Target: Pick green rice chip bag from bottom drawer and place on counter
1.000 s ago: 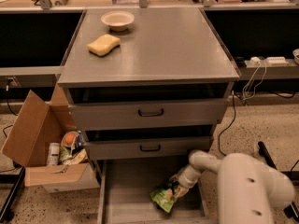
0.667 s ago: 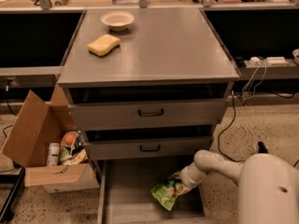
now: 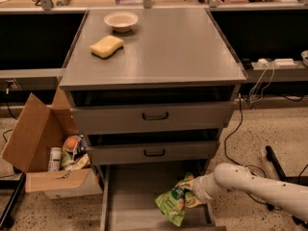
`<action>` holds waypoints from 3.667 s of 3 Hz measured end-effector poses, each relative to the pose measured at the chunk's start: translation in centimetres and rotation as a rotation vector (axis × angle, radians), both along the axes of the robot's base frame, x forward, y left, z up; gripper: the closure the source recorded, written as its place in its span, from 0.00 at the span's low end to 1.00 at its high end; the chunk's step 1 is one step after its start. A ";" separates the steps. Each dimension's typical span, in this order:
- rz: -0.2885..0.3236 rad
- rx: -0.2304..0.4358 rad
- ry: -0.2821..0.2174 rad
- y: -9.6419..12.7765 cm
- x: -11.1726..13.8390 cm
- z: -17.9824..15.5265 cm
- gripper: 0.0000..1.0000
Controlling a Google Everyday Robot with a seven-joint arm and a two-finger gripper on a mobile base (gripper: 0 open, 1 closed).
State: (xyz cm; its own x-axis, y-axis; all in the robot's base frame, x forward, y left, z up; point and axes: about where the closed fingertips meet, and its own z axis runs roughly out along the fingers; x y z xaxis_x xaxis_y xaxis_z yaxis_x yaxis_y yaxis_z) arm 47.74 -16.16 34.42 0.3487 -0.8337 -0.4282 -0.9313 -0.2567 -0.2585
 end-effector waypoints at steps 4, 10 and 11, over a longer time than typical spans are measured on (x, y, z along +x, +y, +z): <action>0.098 0.119 -0.389 3.1 -0.7 16.0 1.00; 0.066 0.060 -0.923 2.9 8.0 44.9 1.00; 0.073 0.020 -1.020 2.8 7.0 49.0 1.00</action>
Offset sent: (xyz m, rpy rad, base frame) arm 0.0045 0.0099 0.0839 0.1166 -0.2141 0.0387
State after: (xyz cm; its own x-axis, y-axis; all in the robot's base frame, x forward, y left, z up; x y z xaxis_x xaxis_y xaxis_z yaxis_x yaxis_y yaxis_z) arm 54.74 -13.31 83.41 0.6046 -0.7917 0.0874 -0.2478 -0.2913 -0.9240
